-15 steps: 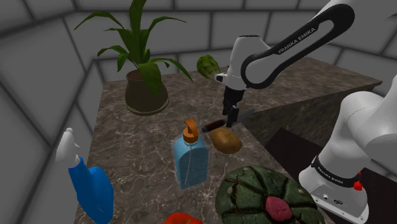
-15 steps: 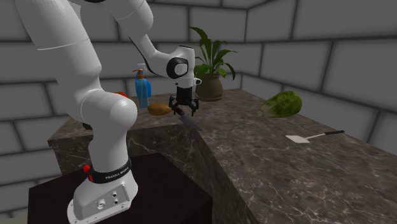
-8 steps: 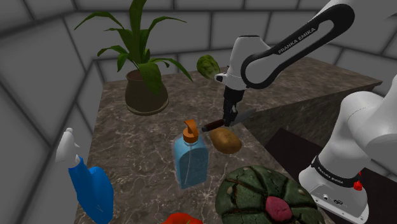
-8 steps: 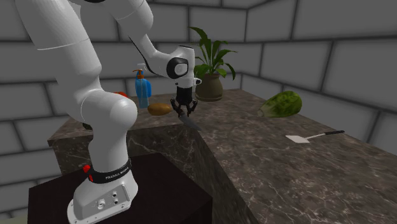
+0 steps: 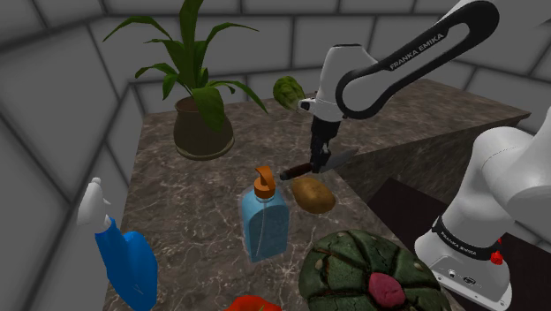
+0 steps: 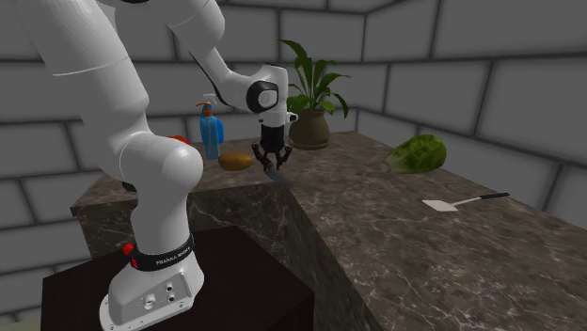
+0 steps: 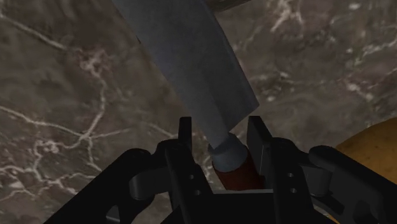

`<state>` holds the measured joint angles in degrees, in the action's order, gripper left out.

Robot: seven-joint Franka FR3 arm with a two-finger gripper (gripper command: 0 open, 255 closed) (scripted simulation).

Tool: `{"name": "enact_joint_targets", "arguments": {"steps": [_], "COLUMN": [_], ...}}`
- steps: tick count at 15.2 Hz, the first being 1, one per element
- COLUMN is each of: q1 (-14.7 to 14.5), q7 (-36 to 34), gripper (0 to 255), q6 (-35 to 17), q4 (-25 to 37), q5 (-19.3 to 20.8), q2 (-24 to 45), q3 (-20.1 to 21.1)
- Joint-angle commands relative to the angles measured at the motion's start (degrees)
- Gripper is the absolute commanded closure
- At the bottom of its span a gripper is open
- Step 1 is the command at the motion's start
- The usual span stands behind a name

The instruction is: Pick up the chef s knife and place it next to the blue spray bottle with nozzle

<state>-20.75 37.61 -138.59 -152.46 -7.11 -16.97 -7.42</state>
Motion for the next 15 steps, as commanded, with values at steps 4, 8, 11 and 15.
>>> {"name": "enact_joint_targets", "arguments": {"steps": [4,8,11,15], "q1": [0.4,0.6,0.8,0.9], "q7": [-1.1,-1.8,-2.2,-2.8], "gripper": [255,255,255,255], "q6": [4.6,8.2,10.9,14.4], "q4": [1.8,3.5,4.8,6.8], "q5": [0.9,1.5,1.8,2.1], "q2": [-2.9,-4.9,-6.2,-7.7], "q3": [0.3,0.6,0.7,0.9]}}
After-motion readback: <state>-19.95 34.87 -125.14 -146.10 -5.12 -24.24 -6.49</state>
